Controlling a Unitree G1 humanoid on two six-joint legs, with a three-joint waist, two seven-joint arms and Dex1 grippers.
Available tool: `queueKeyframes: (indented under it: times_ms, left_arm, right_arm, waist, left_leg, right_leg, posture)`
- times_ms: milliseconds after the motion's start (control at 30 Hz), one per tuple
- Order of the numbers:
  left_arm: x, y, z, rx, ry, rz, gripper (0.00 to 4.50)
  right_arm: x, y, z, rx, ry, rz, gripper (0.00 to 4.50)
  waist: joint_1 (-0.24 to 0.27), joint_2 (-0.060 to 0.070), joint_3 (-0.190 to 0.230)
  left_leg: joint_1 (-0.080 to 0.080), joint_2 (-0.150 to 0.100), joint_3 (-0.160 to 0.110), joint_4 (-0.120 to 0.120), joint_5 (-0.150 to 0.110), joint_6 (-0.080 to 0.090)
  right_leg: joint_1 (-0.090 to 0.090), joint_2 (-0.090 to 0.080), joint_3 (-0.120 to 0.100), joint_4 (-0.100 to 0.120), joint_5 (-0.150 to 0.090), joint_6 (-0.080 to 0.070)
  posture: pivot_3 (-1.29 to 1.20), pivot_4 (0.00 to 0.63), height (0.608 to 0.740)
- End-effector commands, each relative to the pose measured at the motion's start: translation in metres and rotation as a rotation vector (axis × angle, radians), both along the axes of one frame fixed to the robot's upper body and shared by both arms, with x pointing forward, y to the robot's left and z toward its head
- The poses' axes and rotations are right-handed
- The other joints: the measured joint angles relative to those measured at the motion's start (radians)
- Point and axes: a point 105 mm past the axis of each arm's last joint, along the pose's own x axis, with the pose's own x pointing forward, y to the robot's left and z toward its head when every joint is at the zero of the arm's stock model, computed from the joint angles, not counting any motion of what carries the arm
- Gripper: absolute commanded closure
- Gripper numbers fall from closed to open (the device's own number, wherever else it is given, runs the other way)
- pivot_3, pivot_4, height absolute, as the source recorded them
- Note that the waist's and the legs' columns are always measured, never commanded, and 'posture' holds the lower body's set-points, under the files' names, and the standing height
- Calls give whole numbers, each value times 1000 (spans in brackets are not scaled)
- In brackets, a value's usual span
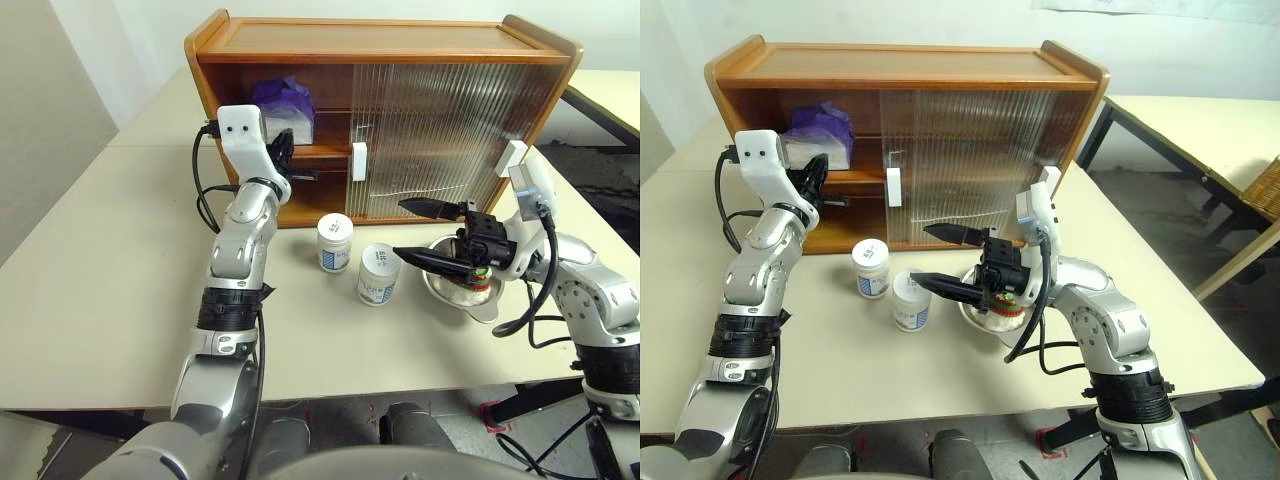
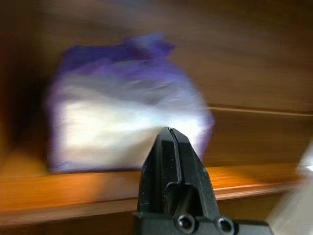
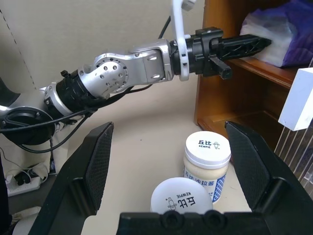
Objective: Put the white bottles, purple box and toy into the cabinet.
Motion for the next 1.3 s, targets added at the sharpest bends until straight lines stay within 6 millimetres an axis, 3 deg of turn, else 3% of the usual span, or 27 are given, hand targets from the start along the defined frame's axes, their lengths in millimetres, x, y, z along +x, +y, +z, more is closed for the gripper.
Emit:
queueKeyframes:
  times_ms: [33, 200, 400, 533, 833, 1167, 1300]
  left_arm:
    - [-16, -12, 23, -55, -102, -151, 4475]
    - [-37, -10, 38, -36, -177, -309, 4475]
    - [-61, 3, 27, 72, -140, -496, 4475]
    - [-80, 26, 12, 136, -87, -580, 3322]
    - [-116, 54, -39, 243, 44, -736, 107]
    - [-116, 70, -84, 271, 152, -688, 49]
    - [-117, 66, -106, 262, 182, -681, 49]
  right_arm:
    - [-1, 2, 2, -7, -9, 6, 0]
    - [0, 3, 2, -5, -8, 10, 0]
    - [1, 3, 3, -5, -8, 17, 0]
    - [2, 2, 3, -6, -10, 17, 0]
    - [1, 1, 4, -7, -7, 14, 0]
    - [0, 1, 7, -6, -18, 13, 0]
    - [0, -1, 7, -10, -19, 8, 0]
  waist:
    - [0, 0, 0]
    - [-2, 0, 0]
    - [0, 1, 0]
    - [2, 1, 0]
    - [4, 2, -1]
    - [-3, 4, -2]
    - [-10, 4, -2]
  left_leg:
    - [0, 0, 0, 0, 0, -1]
    - [0, 0, 0, 0, -2, -1]
    - [1, 0, 0, 0, -2, -1]
    - [0, 0, 0, -1, -3, -2]
    - [-3, 1, 0, -3, -3, -3]
    - [-3, 1, 0, -3, -3, -3]
    - [-4, 1, 0, -4, -4, -2]
  right_leg:
    - [0, 0, 0, 0, 0, 0]
    - [0, 0, 0, 0, 0, 0]
    - [0, 0, 0, 0, 0, 0]
    - [-2, 0, 0, 1, 0, -1]
    - [-14, 0, 0, 3, -1, -8]
    - [-16, 0, 0, 3, -1, -11]
    - [-17, 0, 0, 3, -2, -13]
  posture:
    - [-125, 0, 740]
    - [-116, 0, 740]
    - [-105, 0, 740]
    - [-105, 0, 740]
    - [-108, 0, 740]
    - [-126, 0, 740]
    - [-132, 0, 740]
